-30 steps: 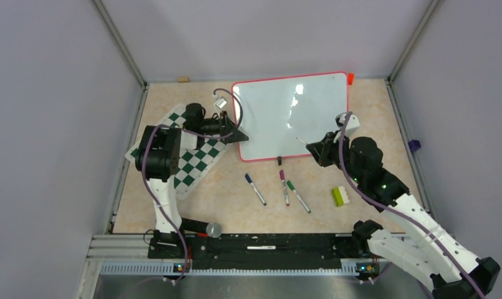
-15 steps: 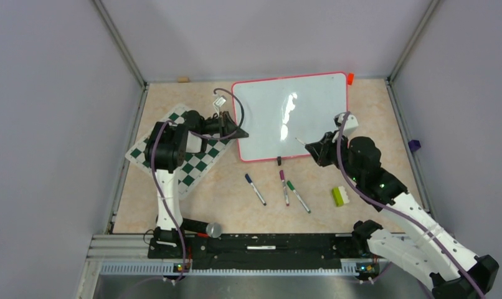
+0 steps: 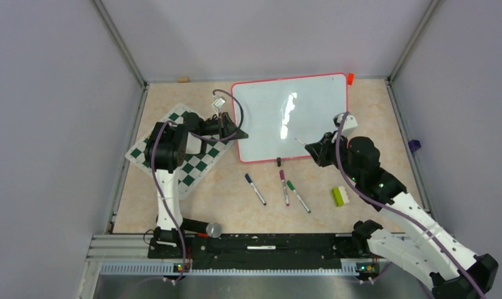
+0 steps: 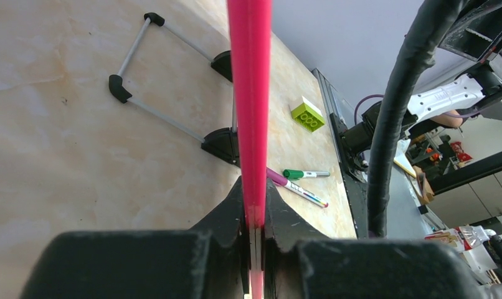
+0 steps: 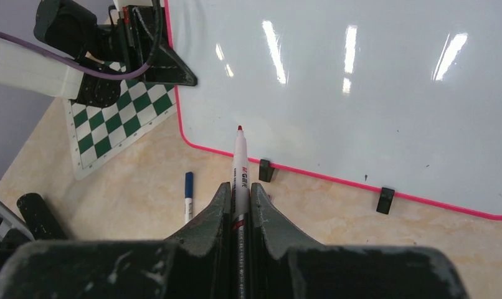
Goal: Write a sentence on the whiteboard
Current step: Adjust the whiteboard at the center of the board.
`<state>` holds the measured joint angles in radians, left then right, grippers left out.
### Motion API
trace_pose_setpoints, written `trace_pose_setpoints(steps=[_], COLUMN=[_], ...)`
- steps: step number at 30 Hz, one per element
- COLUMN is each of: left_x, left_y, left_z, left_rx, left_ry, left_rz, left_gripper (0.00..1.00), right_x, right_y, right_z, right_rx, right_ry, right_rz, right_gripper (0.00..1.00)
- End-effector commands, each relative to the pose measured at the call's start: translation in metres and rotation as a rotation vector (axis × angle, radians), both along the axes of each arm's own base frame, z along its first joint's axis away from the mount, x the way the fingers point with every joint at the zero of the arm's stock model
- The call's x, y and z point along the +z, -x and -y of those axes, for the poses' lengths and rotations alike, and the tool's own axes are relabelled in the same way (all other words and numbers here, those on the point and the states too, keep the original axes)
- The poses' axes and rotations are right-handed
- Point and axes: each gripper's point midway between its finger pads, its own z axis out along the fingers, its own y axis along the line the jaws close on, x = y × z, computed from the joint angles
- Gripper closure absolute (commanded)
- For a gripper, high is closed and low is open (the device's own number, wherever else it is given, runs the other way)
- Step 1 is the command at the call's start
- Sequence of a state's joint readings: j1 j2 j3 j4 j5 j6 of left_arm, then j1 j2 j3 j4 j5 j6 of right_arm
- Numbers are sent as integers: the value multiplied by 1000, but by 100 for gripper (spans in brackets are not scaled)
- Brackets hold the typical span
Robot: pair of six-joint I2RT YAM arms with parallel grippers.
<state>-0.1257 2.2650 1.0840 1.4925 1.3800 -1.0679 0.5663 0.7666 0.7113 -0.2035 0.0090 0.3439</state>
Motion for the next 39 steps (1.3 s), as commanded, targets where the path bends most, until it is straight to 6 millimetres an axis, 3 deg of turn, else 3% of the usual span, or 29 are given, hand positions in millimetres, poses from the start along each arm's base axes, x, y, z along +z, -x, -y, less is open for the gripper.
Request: trace_pose_setpoints(steps=[1, 10, 30, 39], left_x=[27, 28, 24, 27], left_y=[1, 7, -9, 0], left_z=[-2, -1, 0, 2], left_rx=[11, 15, 39, 51], left_ry=[26, 25, 45, 45], left_rz=[141, 162, 61, 91], left_gripper=[100, 100, 100, 100], right_x=[13, 14, 16, 16], right_y=[-6, -9, -8, -7], right_z=[0, -3, 2, 2], right_rx=[-14, -8, -21, -21], right_ry=[-29, -29, -23, -26], right_rz=[40, 39, 51, 52], right_gripper=[100, 100, 100, 100])
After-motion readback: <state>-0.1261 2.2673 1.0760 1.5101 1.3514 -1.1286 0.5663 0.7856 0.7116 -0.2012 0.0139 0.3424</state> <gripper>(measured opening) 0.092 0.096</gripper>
